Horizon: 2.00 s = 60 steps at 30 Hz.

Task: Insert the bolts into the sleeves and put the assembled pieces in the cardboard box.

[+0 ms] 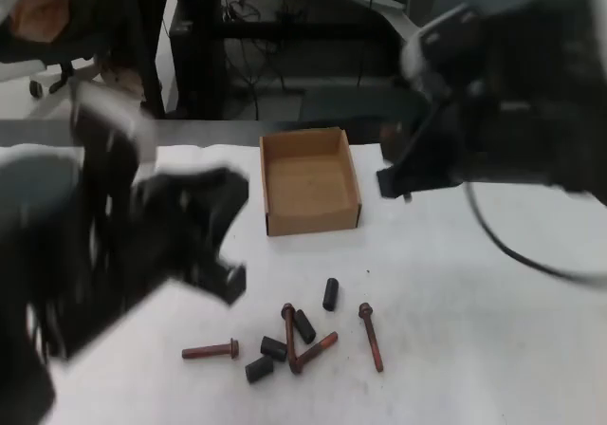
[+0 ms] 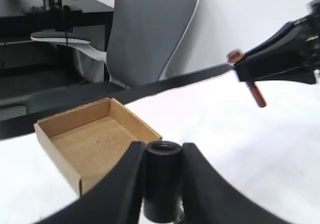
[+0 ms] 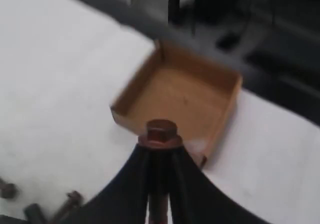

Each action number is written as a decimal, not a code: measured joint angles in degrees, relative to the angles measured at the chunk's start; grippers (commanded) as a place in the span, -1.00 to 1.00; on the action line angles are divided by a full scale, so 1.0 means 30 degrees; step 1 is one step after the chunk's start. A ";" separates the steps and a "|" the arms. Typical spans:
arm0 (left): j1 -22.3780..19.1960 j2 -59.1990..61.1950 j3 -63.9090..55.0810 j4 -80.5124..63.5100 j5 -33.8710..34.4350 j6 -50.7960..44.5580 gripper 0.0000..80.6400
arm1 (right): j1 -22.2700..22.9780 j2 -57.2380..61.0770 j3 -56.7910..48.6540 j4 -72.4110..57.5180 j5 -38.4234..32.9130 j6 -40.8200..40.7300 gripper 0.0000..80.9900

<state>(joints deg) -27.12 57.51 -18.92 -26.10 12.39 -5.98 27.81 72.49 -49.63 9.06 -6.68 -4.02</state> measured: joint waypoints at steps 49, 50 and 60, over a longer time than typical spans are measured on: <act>-0.7298 0.3890 0.2404 -1.0369 -0.4369 -0.0487 -0.95 | 0.5770 -0.1150 0.7643 -1.7136 -0.1741 0.4850 -0.99; -0.7298 0.3890 0.2404 -1.0427 -0.4385 -0.0487 -0.95 | 0.5770 -0.1150 0.7643 -1.6823 -0.1741 0.4858 -0.99; -0.7298 0.3890 0.2404 -1.0448 -0.4672 -0.0442 -0.95 | 0.5788 -0.1150 0.7643 -1.5380 -0.2402 0.4968 -0.65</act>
<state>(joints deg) -49.02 69.18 -11.71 -57.44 -1.63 -7.30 45.17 69.03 -26.70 -37.08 -13.89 10.88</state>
